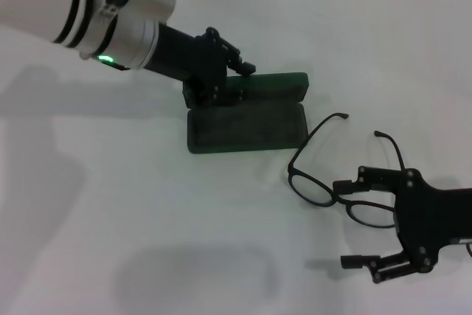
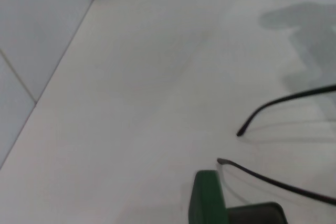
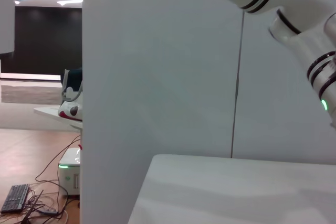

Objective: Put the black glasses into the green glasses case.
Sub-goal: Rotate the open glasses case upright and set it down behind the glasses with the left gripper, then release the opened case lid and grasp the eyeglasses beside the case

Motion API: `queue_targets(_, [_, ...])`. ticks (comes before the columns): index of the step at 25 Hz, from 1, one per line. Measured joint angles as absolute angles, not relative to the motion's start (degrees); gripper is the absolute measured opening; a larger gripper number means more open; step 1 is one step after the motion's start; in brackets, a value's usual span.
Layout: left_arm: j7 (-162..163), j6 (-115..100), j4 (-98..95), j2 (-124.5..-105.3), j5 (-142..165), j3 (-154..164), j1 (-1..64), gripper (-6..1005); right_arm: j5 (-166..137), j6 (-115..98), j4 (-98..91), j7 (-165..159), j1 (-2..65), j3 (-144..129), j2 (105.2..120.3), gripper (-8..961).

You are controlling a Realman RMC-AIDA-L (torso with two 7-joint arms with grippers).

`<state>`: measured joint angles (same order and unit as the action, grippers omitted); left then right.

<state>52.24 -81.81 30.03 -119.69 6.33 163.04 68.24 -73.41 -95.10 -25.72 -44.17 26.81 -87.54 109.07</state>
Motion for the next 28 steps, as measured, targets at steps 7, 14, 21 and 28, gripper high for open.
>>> queue_targets(7, [59.55,-88.87,31.83,-119.43,-10.35,163.01,63.84,486,-73.38,-95.25,-27.14,-45.45,27.21,-84.17,109.07,843])
queue_targets(14, [65.28,-90.03,25.31,-119.54,-21.04,162.95,54.80,615,-88.79,-89.01,-48.52,-75.99,29.80,-80.40,107.85,839])
queue_targets(21, [68.27,-93.02,25.60,-118.66,-26.94,162.95,49.80,648,-121.65,-94.74,-73.47,-108.55,35.38,-78.01,111.95,768])
queue_targets(28, [68.27,-93.28,25.35,-117.86,-28.52,162.95,47.78,643,-134.73,-97.18,-75.11,-117.42,41.60,-82.96,115.67,721])
